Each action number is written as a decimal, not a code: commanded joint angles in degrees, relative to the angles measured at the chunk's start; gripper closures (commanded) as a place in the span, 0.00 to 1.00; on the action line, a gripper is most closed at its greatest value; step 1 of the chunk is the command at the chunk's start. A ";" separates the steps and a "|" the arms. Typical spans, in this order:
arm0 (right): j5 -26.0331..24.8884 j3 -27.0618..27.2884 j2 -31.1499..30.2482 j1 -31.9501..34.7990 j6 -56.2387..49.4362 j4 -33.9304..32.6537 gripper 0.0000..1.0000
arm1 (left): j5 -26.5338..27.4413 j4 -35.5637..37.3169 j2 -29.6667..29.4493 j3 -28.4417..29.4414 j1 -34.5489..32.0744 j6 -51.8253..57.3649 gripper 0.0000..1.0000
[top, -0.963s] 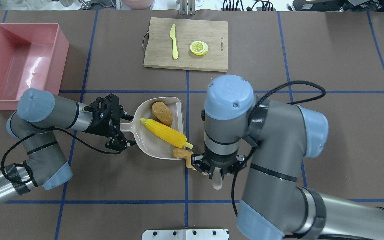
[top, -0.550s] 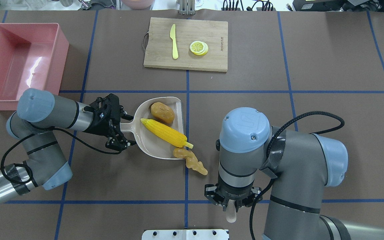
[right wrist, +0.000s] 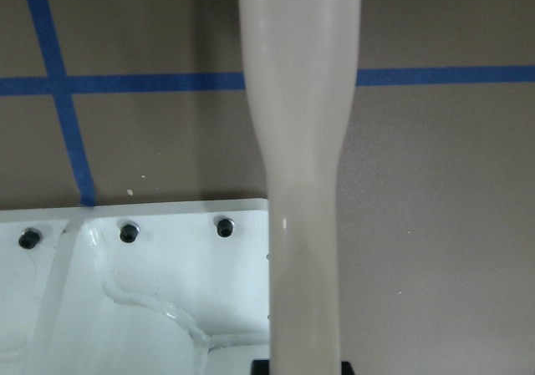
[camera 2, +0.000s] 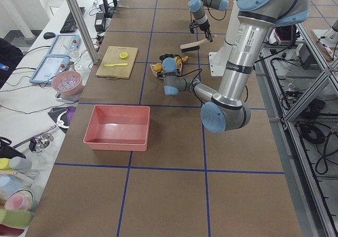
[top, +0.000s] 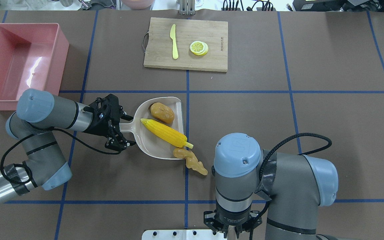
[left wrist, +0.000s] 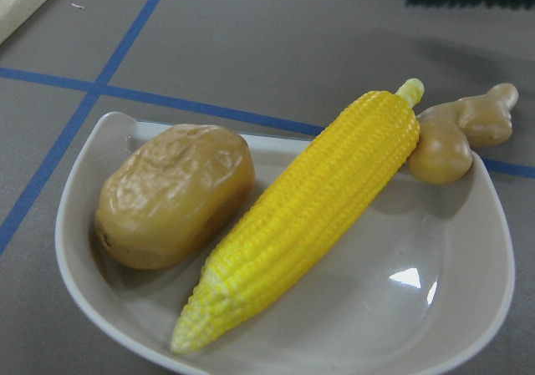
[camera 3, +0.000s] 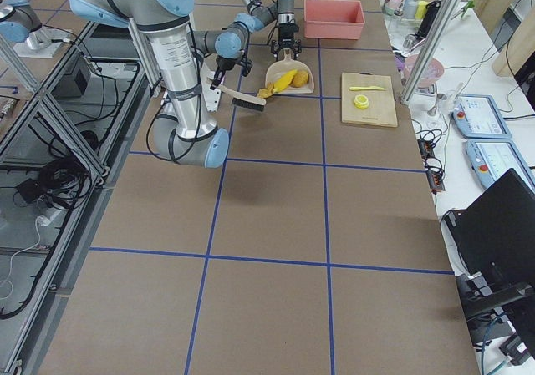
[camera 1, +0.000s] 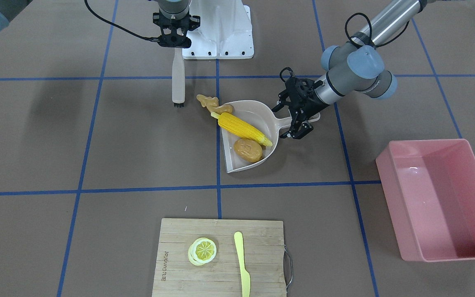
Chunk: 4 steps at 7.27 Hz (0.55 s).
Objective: Sweep and dump trash into bin
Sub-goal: 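Sweep the ginger from the dustpan's near edge inward with the right gripper's brush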
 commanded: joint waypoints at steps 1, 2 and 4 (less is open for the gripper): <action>0.19 -0.68 0.97 -0.25 -2.54 -0.11 1.00 | 0.00 0.09 0.14 0.07 0.00 -0.07 0.03; 0.19 -2.34 3.15 -0.25 -3.26 -0.20 1.00 | 0.00 0.35 0.14 -0.10 0.00 0.02 0.03; 1.85 -7.17 7.46 1.58 -6.05 -0.20 1.00 | 0.00 0.35 0.05 -0.10 0.00 0.02 0.03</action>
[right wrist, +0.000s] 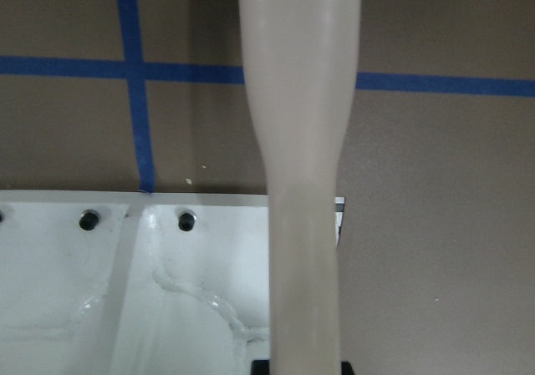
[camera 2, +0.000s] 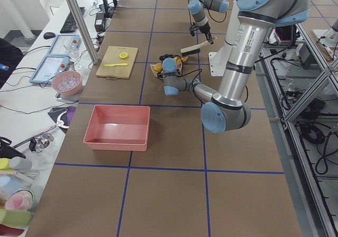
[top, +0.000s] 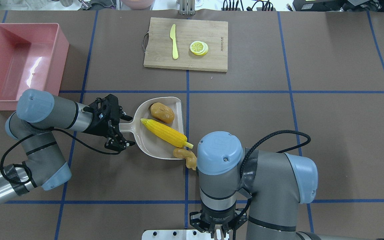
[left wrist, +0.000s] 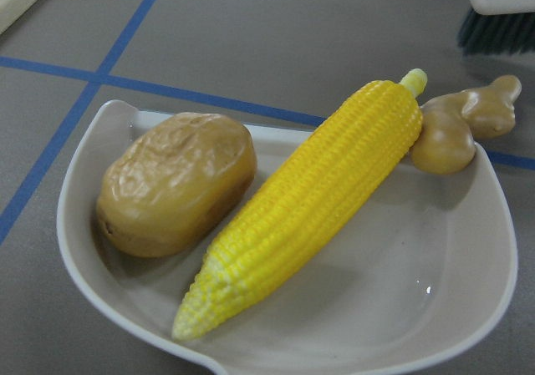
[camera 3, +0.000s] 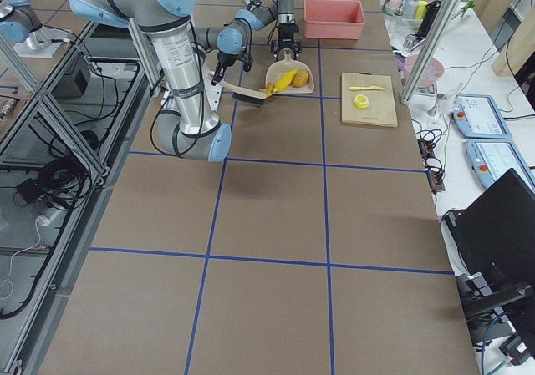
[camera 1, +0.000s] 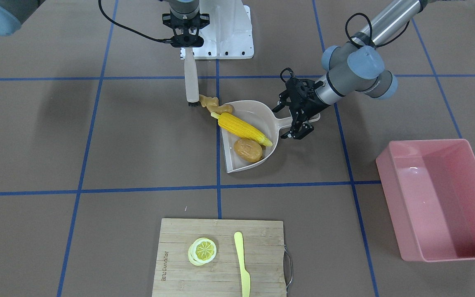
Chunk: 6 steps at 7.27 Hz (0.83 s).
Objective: Sweep and dump trash into bin
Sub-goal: 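Sweep the ginger from the dustpan's near edge inward with the right gripper's brush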
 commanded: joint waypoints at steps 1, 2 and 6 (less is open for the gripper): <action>1.73 -4.90 4.82 2.56 -2.79 0.07 1.00 | 0.00 0.04 -0.12 -0.12 0.00 -0.08 0.03; 2.35 -8.14 7.20 3.09 -3.15 0.16 1.00 | 0.00 0.04 -0.04 -0.12 0.00 -0.08 0.03; 3.67 -23.86 19.14 5.64 -5.44 0.60 1.00 | 0.00 0.12 -0.03 -0.12 0.00 -0.08 0.03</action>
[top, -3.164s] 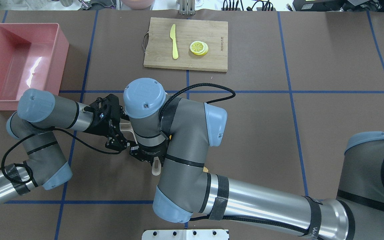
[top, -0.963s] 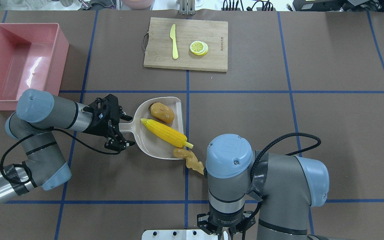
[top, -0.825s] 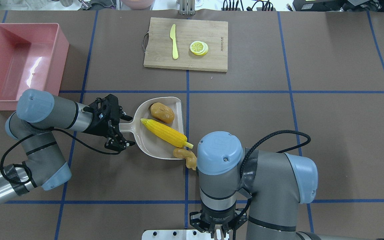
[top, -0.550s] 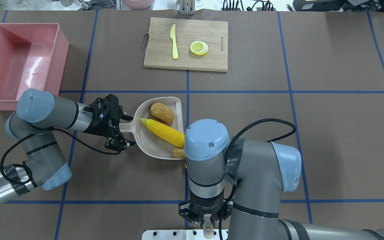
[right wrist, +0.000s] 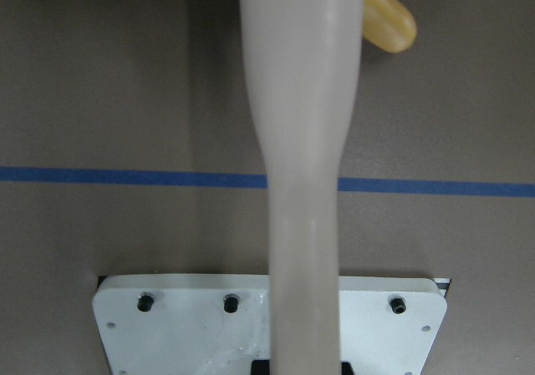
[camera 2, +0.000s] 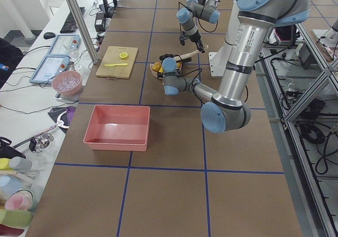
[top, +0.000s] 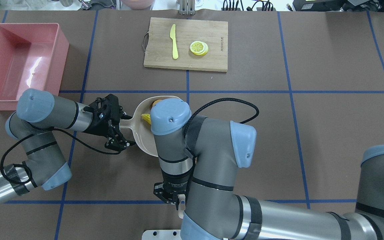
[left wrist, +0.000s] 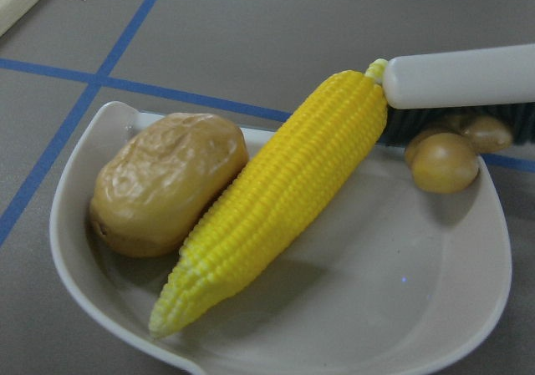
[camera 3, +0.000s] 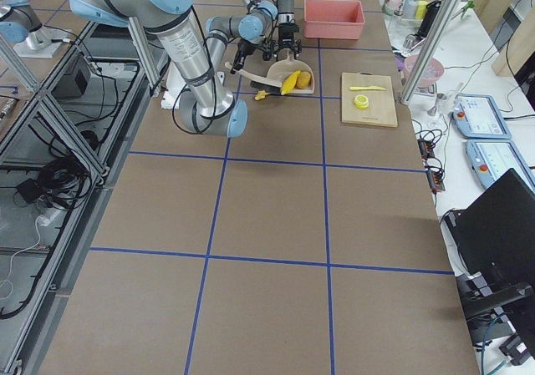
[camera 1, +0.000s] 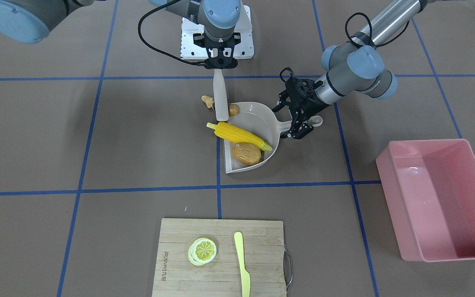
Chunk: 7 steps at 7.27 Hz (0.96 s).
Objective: Sweep and dump trash into bin
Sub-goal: 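Sweep the ginger from the dustpan's near edge inward with the right gripper's brush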
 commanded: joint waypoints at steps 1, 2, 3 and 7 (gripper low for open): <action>2.25 -7.80 6.61 2.11 -0.57 0.06 1.00 | 0.00 0.01 0.09 0.00 0.00 0.00 0.03; 2.53 -8.00 7.07 2.47 -0.57 0.06 1.00 | 0.00 -0.08 0.00 0.00 0.00 0.00 0.03; 2.62 -8.00 7.25 2.56 -0.57 0.06 1.00 | 0.00 0.01 -0.08 0.00 0.00 0.00 0.03; 6.05 -13.02 13.58 5.81 0.39 -1.07 1.00 | -0.09 0.01 0.00 -0.26 0.00 0.09 0.03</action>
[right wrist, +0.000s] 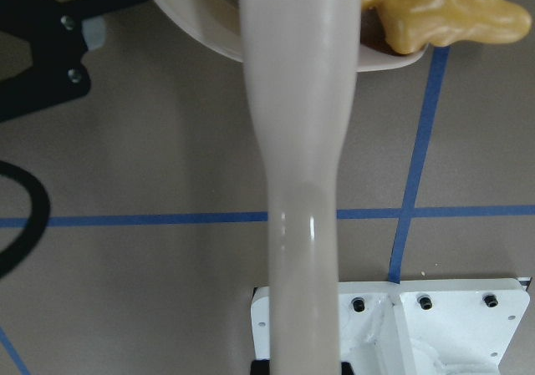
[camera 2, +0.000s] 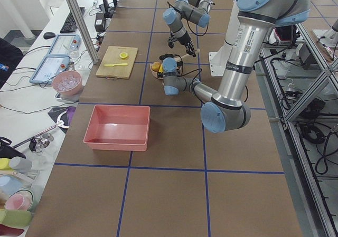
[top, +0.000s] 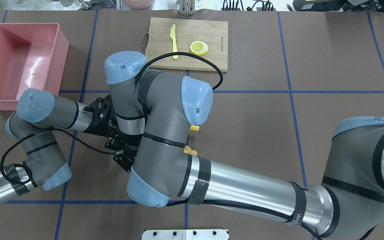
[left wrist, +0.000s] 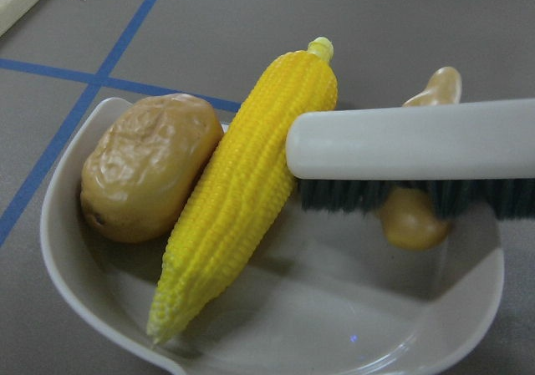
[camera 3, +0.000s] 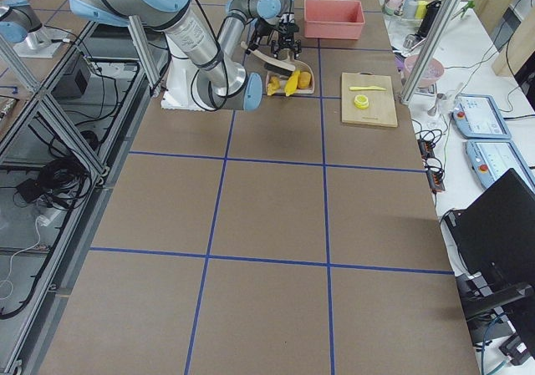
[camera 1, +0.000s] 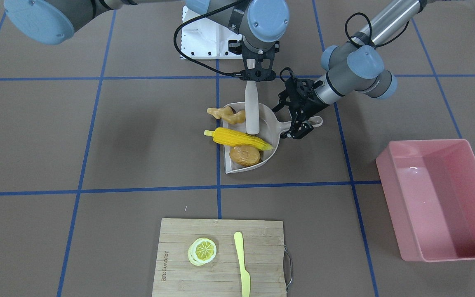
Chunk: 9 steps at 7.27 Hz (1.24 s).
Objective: Sweep and dump trash into bin
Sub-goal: 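Sweep the ginger from the dustpan's near edge inward with the right gripper's brush, then lift the brush away and return the right arm to its rest spot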
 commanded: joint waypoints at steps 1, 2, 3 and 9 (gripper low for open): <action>0.34 2.01 1.10 2.05 0.57 -4.74 1.00 | -0.07 0.03 0.07 -0.27 0.00 0.01 0.03; 0.25 4.90 0.75 5.02 -0.21 -8.70 1.00 | -0.07 0.03 0.07 -0.27 0.00 0.01 0.03; 0.16 7.54 -0.73 8.53 -1.18 -10.83 1.00 | -0.07 0.03 -0.02 -0.27 0.00 0.01 0.03; -7.13 33.46 -38.82 22.61 -26.54 -6.13 1.00 | 0.02 0.03 -0.11 -0.54 0.00 0.27 0.52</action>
